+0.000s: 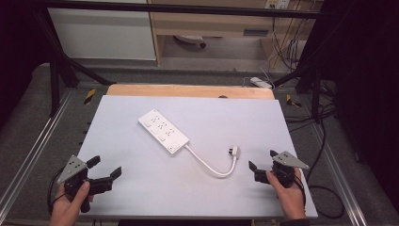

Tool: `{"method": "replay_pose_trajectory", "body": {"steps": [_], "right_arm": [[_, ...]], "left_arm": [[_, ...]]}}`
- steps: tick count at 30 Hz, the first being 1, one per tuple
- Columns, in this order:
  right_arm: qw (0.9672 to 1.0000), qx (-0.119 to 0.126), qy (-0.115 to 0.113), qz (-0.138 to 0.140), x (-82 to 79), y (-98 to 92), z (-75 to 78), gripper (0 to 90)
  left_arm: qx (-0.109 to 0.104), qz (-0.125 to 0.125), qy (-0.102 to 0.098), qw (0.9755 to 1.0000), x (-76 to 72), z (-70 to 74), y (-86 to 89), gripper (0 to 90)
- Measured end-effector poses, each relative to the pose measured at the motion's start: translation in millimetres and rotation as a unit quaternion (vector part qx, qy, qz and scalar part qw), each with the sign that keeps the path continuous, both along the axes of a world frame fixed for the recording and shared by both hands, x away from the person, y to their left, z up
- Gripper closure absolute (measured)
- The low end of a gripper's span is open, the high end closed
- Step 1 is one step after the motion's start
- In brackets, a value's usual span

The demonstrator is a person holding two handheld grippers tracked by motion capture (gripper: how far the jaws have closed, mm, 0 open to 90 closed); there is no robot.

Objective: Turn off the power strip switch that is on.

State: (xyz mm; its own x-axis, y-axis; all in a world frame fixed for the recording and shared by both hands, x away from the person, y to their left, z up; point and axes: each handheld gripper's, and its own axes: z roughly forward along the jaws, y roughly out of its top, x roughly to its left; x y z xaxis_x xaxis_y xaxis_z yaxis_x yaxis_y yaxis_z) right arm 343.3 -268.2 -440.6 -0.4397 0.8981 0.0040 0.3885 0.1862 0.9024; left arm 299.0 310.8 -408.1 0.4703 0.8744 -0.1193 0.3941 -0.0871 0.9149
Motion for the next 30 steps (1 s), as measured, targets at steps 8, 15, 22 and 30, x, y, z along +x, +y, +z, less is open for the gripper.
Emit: {"method": "replay_pose_trajectory", "body": {"steps": [8, 15, 22, 30], "right_arm": [[0.9999, 0.009, 0.002, 0.005, 1.0, 0.6, -0.4, 4.3], [0.9998, 0.015, 0.000, 0.013, 1.9, 2.4, 0.7, 3.8], [0.9998, 0.008, 0.004, 0.019, 1.6, 5.9, 0.2, 3.6], [0.9999, 0.006, 0.000, 0.014, 1.8, 6.0, 0.7, 3.2]], "left_arm": [[0.001, -0.007, 0.002, 1.0000, -1.1, 0.3, -0.8, 5.3], [-0.009, -0.005, -0.011, 0.9999, -2.6, 3.6, -0.2, 5.7], [-0.009, -0.012, -0.009, 0.9999, -2.4, 3.7, -1.5, 5.5], [-0.023, -0.015, -0.003, 0.9996, -1.4, 4.9, -3.0, 5.6]]}}
